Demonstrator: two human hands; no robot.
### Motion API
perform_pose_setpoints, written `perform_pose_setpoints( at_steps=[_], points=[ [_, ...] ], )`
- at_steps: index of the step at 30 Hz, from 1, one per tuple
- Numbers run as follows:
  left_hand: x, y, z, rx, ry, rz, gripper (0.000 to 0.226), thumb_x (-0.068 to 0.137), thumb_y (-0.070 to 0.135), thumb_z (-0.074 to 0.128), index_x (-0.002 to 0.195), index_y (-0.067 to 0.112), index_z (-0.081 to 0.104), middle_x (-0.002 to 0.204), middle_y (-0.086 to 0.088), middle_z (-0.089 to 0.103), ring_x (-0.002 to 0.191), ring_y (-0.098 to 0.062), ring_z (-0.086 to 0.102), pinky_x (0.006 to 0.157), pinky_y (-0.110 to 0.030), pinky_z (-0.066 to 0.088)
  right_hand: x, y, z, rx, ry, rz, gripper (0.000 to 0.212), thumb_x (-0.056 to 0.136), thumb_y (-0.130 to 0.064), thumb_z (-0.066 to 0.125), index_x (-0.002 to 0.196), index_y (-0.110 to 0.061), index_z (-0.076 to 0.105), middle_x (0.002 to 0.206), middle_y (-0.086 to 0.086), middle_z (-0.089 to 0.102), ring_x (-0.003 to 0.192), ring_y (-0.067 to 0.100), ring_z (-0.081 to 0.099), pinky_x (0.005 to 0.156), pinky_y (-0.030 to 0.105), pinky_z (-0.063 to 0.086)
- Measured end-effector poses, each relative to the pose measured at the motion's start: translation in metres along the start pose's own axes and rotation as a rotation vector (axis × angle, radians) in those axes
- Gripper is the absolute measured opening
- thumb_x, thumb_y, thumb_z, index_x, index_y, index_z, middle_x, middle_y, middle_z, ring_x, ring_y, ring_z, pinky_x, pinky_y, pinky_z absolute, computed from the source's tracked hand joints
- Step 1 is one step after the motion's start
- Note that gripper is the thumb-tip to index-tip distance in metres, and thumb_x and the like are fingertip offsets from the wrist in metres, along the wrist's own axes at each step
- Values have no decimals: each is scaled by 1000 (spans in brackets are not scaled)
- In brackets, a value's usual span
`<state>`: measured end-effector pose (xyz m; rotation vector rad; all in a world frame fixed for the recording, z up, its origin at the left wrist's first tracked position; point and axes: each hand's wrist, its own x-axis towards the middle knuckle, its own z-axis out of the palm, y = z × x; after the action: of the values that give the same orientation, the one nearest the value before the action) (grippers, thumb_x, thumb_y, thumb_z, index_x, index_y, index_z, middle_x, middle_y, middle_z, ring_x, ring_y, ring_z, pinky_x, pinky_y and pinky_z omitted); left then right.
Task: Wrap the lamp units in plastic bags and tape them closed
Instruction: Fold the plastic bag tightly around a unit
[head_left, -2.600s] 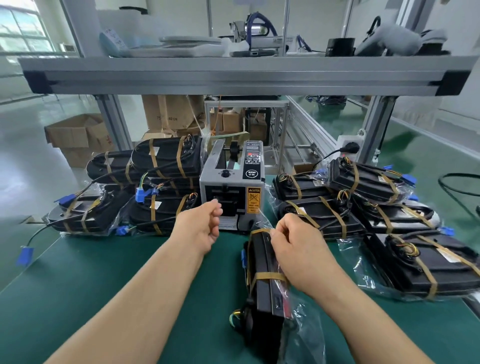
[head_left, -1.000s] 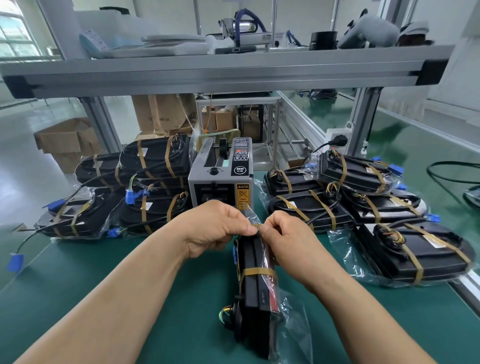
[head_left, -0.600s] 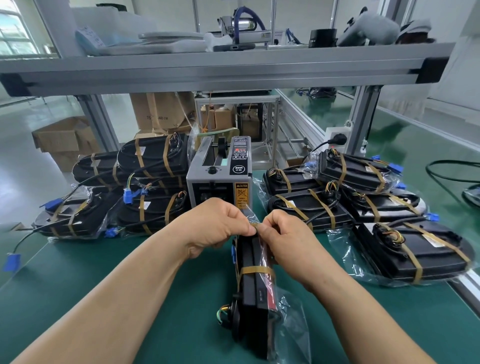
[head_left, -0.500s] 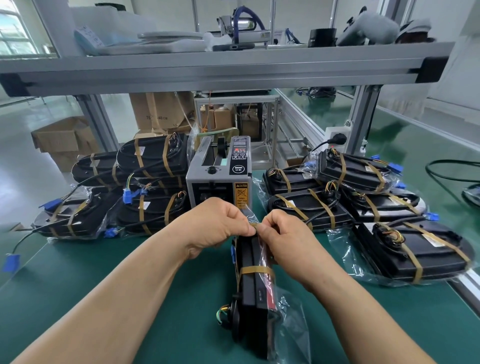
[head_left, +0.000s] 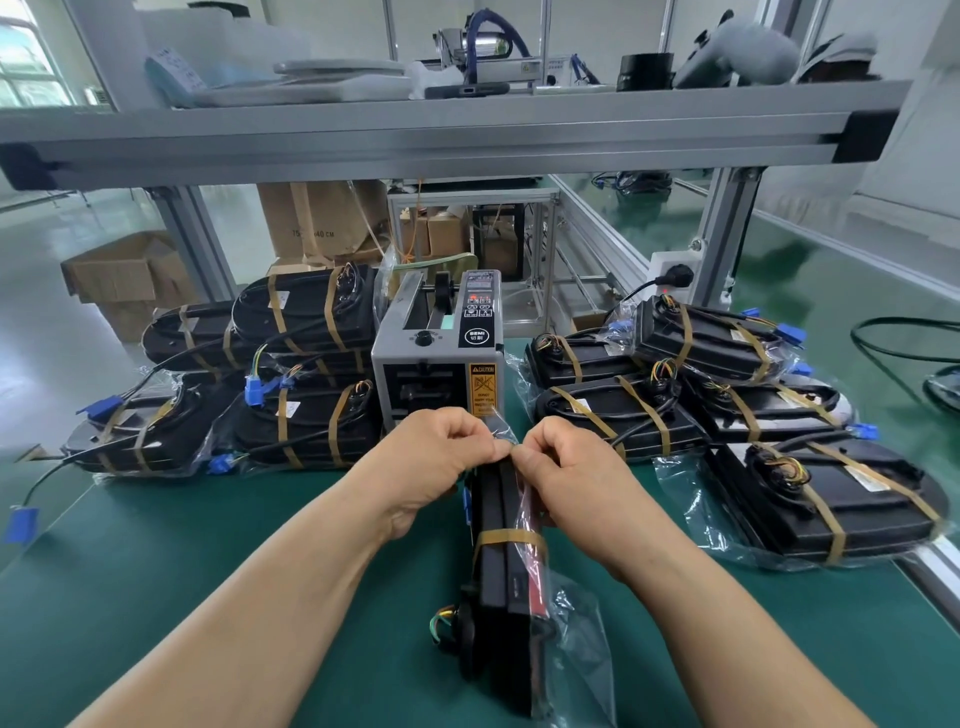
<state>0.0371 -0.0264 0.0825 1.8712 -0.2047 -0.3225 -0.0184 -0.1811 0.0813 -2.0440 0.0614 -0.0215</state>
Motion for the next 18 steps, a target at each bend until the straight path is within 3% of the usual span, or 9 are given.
perform_pose_setpoints(
  at_steps=[6, 12, 15, 18],
  points=[
    [-5, 0, 2, -73, -33, 2, 14, 88, 19, 73, 80, 14, 63, 52, 15, 57, 41, 6, 46, 43, -8, 35, 1, 2, -1, 45, -9, 24, 22, 101, -27, 53, 82, -17, 54, 76, 6, 64, 62, 16, 55, 67, 40, 55],
    [-9, 2, 1, -61, -104, -70, 19, 84, 25, 77, 94, 21, 61, 75, 6, 63, 76, -13, 50, 62, -28, 34, 1, 6, -2, 108, -19, 43, 21, 101, -27, 53, 83, -16, 56, 73, 5, 61, 62, 17, 55, 62, 35, 50],
    [-11, 3, 0, -81, -145, -90, 34, 75, 23, 85, 98, 21, 59, 72, 7, 63, 77, -16, 51, 63, -31, 33, 1, 7, -2, 124, -25, 46, 21, 100, -29, 54, 83, -18, 56, 74, 3, 61, 65, 16, 55, 68, 40, 54],
    [-11, 2, 3, -241, -133, -140, 41, 63, 15, 84, 96, 16, 60, 81, -3, 64, 74, -17, 59, 66, -32, 44, 1, 7, -2, 134, -27, 46, 21, 100, -30, 53, 82, -19, 56, 78, 4, 62, 69, 18, 56, 76, 47, 56]
  ],
)
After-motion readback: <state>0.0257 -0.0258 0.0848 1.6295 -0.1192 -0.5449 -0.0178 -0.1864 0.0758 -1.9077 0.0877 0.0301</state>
